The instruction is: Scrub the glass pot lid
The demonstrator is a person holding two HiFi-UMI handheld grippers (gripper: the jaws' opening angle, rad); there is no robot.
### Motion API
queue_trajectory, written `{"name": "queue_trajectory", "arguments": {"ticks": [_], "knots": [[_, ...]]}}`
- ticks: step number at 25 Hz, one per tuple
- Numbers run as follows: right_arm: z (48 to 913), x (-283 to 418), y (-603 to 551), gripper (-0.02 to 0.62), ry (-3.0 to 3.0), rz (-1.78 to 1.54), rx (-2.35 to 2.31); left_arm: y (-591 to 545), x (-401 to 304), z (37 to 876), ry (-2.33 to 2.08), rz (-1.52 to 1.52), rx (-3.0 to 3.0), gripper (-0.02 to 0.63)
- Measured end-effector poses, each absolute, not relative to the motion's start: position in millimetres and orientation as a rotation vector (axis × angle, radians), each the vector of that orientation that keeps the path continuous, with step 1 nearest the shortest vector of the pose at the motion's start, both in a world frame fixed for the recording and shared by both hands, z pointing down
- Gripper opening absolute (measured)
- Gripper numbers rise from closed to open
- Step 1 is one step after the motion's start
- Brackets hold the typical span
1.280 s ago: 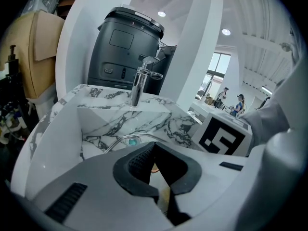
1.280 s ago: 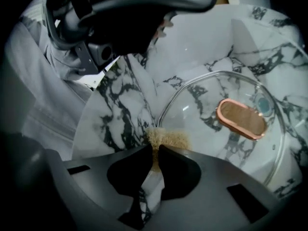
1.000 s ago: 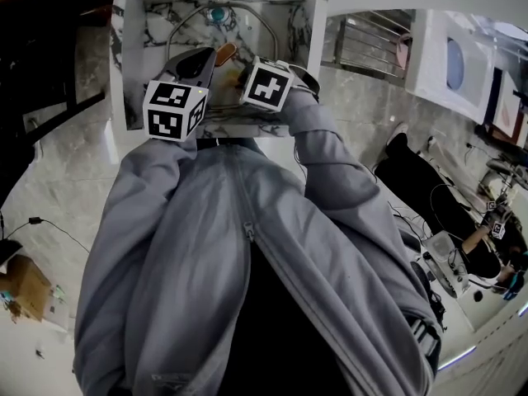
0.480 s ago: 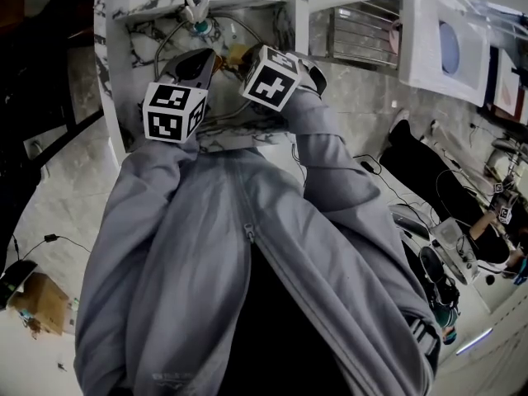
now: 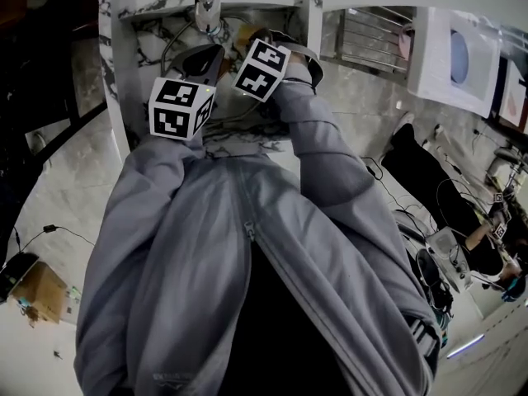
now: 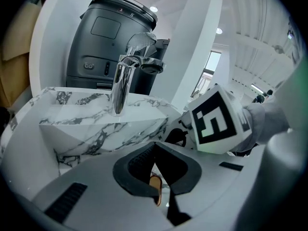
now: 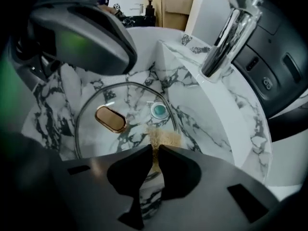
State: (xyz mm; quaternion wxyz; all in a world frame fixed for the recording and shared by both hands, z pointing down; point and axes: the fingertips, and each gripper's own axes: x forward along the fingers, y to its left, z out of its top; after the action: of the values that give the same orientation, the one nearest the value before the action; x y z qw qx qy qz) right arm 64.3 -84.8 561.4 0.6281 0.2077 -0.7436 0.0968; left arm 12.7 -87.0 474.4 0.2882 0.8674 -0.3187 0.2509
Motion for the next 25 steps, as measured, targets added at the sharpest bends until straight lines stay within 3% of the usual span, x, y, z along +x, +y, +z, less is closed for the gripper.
{"name": "queue_trajectory", "arguments": {"ticks": [7,25], "knots": [[598,68,-94,0.054,-1.601,0.196,0.411,-93,3,479,-0.871,0.674,2.294,0.014],[606,52,41,0.055,-1.563,0.352,0.121,-65,2,467,-0.903,0.657,2.315,0.014]]}}
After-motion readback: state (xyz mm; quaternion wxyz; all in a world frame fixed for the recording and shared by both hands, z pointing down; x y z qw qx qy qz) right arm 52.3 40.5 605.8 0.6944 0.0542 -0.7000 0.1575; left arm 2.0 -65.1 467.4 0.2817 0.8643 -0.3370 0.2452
